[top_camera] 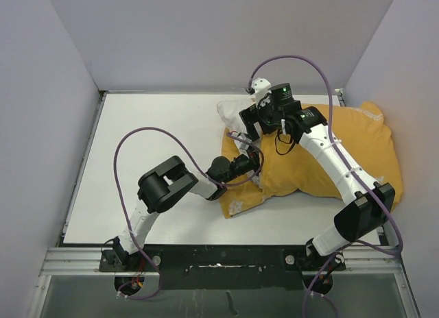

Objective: Put the pillow into the pillowcase
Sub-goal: Stuff the pillow into the pillowcase.

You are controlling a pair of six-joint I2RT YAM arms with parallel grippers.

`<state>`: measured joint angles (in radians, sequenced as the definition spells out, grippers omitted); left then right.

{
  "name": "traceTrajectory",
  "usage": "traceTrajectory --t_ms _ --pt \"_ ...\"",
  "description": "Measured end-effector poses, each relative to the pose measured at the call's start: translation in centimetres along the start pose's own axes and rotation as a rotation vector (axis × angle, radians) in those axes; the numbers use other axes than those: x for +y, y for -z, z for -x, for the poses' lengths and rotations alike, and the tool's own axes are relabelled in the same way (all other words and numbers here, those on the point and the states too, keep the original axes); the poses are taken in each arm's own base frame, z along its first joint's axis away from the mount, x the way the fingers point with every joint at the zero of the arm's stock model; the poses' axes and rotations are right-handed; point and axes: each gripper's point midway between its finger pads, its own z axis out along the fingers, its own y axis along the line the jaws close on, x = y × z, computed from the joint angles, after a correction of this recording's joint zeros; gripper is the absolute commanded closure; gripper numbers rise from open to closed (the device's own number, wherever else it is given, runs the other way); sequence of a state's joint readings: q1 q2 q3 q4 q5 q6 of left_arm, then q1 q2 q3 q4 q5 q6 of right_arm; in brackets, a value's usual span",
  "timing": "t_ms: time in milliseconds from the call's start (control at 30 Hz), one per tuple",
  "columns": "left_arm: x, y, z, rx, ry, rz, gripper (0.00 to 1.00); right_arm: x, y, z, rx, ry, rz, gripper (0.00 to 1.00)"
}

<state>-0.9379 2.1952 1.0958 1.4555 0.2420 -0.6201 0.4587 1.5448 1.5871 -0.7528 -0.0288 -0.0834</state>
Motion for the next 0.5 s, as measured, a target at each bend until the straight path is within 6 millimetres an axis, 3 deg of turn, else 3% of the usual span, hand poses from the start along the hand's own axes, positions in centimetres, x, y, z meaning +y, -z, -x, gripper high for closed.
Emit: traceTrajectory --t_ms 133,200,233,267,333,367,433,500 --pt "0.1 0.0 -0.2 0.004 -0.022 -0.008 1.00 -0.9 -1.5 -2.2 0.044 0.037 -0.071 0.09" --pt "0.2 0.0 -0.3 0.007 -0.035 -0.008 0.92 -1.8 -2.6 -3.7 0.068 0.075 -0.120 0.14" --pt "0.2 0.1 -0.5 0.015 -0.047 -0.009 0.83 -2.4 -3.3 -5.0 0.088 0.106 -0.148 0.19" --pt "0.4 0.3 -0.8 0.026 -0.051 -0.004 0.76 -2.6 -3.7 -5.6 0.100 0.137 -0.158 0.28" --pt "0.8 1.2 -1.9 0.054 -0.061 0.013 0.65 -2.9 -4.5 -7.0 0.117 0.198 -0.145 0.66" --pt "0.9 1.6 -2.3 0.064 -0.066 0.020 0.60 -3.3 -4.8 -7.5 0.120 0.221 -0.130 0.80" --pt "1.0 2.7 -2.8 0.083 -0.069 0.039 0.51 -4.5 -5.0 -8.3 0.116 0.235 -0.099 0.93" --pt "0.7 3.8 -2.6 0.090 -0.084 0.055 0.43 -5.6 -4.9 -8.9 0.095 0.216 -0.052 0.98"
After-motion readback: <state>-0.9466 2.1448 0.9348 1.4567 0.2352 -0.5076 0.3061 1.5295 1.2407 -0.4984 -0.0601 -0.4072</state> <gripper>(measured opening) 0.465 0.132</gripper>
